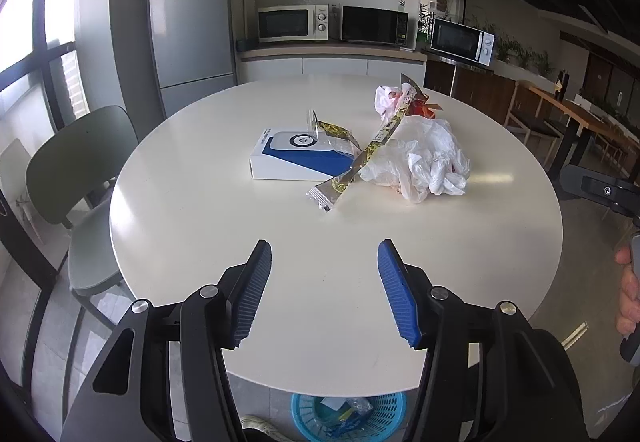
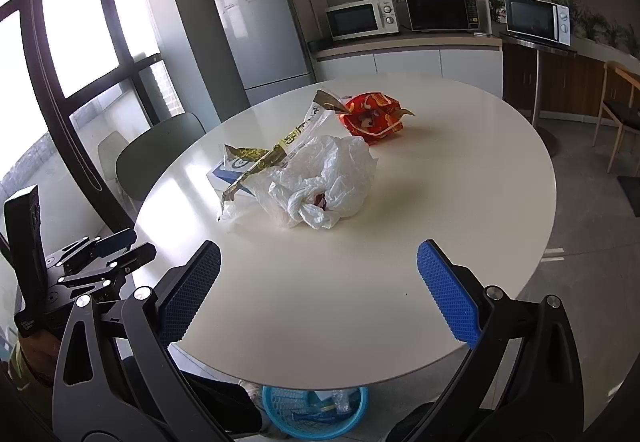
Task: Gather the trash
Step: 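Grasp the yellow-printed wrapper with the left tool while the right tool grasps the white bag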
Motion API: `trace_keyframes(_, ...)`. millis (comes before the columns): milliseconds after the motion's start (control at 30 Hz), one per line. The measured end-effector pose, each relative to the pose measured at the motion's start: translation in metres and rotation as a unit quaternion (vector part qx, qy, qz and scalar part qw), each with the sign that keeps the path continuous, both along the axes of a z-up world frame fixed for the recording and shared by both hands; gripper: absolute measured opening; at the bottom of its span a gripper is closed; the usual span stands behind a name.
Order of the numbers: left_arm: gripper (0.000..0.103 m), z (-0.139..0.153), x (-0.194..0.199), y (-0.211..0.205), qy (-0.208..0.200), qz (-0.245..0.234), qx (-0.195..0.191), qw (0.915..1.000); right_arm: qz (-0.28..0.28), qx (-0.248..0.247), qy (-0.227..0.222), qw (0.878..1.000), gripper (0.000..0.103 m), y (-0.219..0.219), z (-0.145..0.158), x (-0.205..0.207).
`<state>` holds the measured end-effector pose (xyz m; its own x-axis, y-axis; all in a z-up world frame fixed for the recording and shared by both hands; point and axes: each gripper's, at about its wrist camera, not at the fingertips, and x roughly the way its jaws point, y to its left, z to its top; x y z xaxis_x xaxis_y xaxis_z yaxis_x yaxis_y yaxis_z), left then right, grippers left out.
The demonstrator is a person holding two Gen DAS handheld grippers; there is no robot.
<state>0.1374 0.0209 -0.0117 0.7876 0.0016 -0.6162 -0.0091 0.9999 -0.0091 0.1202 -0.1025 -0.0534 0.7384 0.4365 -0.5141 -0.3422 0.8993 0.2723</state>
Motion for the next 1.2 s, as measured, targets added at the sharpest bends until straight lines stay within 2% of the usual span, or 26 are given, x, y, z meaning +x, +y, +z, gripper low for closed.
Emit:
trace_keyframes(633,0.060,-0.014,0.077,-0.006,0.031,-0.014,0.036,0.9988,0.014,-0.004,0.067,0.998,0.094,0.020,-0.015,0.105)
trace_keyframes(900,0.060,-0.023,0.105,-0.001,0.054,-0.026,0.036,0.9975,0.016,0.000,0.097,0.995,0.085,0.026,-0.026,0.142)
trace_keyframes(1000,0.048,-0.027,0.113,0.000,0.063,-0.033,0.030,0.9970,0.022,0.005,0.115,0.993,0.075,0.030,-0.032,0.154)
trace_keyframes(1067,0.031,-0.029,0.117,0.000,0.071,-0.043,0.018,0.9964,0.025,0.008,0.124,0.992,0.069,0.032,-0.038,0.157)
trace_keyframes(1167,0.015,-0.033,0.122,0.002,0.079,-0.046,0.006,0.9958,0.034,0.007,0.132,0.991,0.053,0.037,-0.045,0.158)
trace_keyframes(1200,0.011,-0.034,0.121,0.003,0.080,-0.045,0.003,0.9958,0.041,0.010,0.133,0.990,0.042,0.038,-0.046,0.157)
